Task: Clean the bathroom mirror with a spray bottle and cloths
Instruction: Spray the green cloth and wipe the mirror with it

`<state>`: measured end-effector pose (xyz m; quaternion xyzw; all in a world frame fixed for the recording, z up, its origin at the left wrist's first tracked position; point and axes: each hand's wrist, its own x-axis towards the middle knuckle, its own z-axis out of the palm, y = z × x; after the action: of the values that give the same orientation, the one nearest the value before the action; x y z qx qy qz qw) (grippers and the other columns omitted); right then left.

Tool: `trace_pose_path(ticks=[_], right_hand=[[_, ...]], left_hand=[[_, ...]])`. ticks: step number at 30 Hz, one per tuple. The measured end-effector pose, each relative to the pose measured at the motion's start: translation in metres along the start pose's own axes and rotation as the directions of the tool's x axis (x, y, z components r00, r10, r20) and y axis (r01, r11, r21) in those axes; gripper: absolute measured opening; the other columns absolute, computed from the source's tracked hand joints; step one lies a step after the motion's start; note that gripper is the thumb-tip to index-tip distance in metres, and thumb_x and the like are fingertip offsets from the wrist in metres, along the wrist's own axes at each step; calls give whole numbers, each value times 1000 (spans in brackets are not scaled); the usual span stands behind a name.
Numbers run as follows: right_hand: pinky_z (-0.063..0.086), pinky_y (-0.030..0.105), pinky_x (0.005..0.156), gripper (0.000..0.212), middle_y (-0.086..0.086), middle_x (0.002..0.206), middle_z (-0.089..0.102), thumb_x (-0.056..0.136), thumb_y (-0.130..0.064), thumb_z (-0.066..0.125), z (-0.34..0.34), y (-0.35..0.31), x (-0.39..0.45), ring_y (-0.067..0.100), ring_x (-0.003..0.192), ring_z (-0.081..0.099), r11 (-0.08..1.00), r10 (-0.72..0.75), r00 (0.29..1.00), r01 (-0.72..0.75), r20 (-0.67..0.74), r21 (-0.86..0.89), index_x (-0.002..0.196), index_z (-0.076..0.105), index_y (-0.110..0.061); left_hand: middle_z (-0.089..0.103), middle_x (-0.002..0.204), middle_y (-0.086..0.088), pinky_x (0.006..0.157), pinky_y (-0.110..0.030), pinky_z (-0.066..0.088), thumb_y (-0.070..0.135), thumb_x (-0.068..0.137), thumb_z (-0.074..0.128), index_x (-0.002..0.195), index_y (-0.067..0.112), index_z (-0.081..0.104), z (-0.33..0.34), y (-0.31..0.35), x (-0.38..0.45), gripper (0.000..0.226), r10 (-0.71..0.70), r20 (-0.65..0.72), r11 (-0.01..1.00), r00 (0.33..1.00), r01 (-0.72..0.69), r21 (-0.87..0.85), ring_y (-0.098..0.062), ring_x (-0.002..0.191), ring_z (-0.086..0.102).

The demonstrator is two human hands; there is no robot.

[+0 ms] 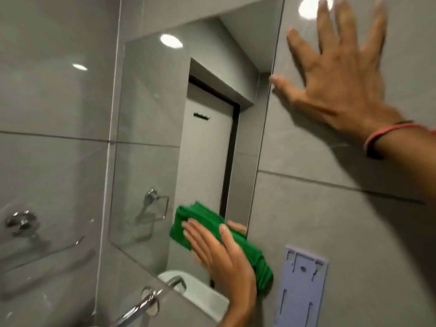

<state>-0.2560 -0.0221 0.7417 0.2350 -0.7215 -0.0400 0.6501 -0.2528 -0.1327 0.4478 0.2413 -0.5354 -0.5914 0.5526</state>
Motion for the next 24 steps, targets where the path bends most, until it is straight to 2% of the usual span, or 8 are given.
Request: trace_pose_path(ticks=[3, 6, 9, 12, 15, 19, 21, 24], right_hand=[[19, 50, 130, 67, 13, 175, 25, 103, -60, 35, -12, 0, -3, 30, 162, 25, 938, 52, 997, -29, -58, 345, 163, 36, -30], [31, 34, 126, 56, 5, 168, 41, 104, -47, 43, -22, 11, -18, 24, 154, 40, 718, 185, 981, -97, -55, 689, 157, 47, -27], [50, 35, 114, 49, -4, 135, 64, 104, -44, 46, -48, 41, -4, 17, 128, 63, 527, 375, 926, -172, -45, 832, 148, 55, -26], [56, 49, 107, 45, -4, 121, 62, 102, -42, 53, -67, 63, 25, 18, 111, 66, 405, 467, 878, -315, 101, 858, 144, 55, -26], [58, 54, 102, 56, 4, 120, 67, 95, -34, 69, -77, 68, 52, 29, 110, 70, 438, 393, 893, -393, 221, 809, 147, 51, -20], [57, 41, 94, 82, 7, 126, 71, 79, -55, 83, -81, 51, 72, 30, 115, 70, 672, 326, 899, -438, 292, 597, 145, 52, -19], [52, 37, 84, 64, 6, 118, 74, 81, -54, 82, -80, 46, 77, 30, 111, 70, 720, 361, 877, -478, 317, 503, 130, 62, -18], [51, 37, 82, 36, 7, 112, 75, 87, -40, 80, -83, 43, 76, 29, 105, 70, 666, 394, 845, -534, 361, 521, 112, 69, -16]], left_hand=[[-3, 172, 3, 128, -37, -3, 34, 104, 44, 162, 19, 5, 36, 92, 40, 72, 173, -7, 985, 985, -173, -8, -12, 160, -4], [-5, 173, 0, 130, -44, -3, 38, 104, 41, 162, 18, 2, 66, 188, 73, 73, 365, 111, 931, 924, -366, -13, -15, 160, -7], [0, 173, -1, 130, -46, -2, 42, 98, 36, 162, 16, 6, 92, 269, 83, 76, 615, 200, 783, 763, -621, -43, -15, 160, -3], [13, 172, -1, 131, -45, 2, 42, 97, 33, 160, 14, 20, 99, 302, 85, 70, 803, 279, 580, 526, -797, -166, -14, 160, 7], [32, 166, -8, 130, -48, 15, 25, 100, 36, 153, 8, 40, 95, 302, 92, 56, 880, 304, 460, 365, -814, -355, -18, 157, 24], [41, 157, -18, 125, -47, 30, 1, 88, 52, 141, 1, 44, 89, 286, 96, 53, 905, 317, 404, 282, -804, -437, -24, 152, 33], [42, 151, -18, 119, -48, 37, 4, 87, 61, 133, 1, 44, 83, 283, 97, 49, 920, 283, 371, 271, -832, -412, -27, 146, 40], [44, 142, -15, 110, -44, 48, 24, 84, 76, 135, 2, 42, 67, 280, 96, 64, 923, 240, 369, 301, -869, -329, -26, 133, 49]])
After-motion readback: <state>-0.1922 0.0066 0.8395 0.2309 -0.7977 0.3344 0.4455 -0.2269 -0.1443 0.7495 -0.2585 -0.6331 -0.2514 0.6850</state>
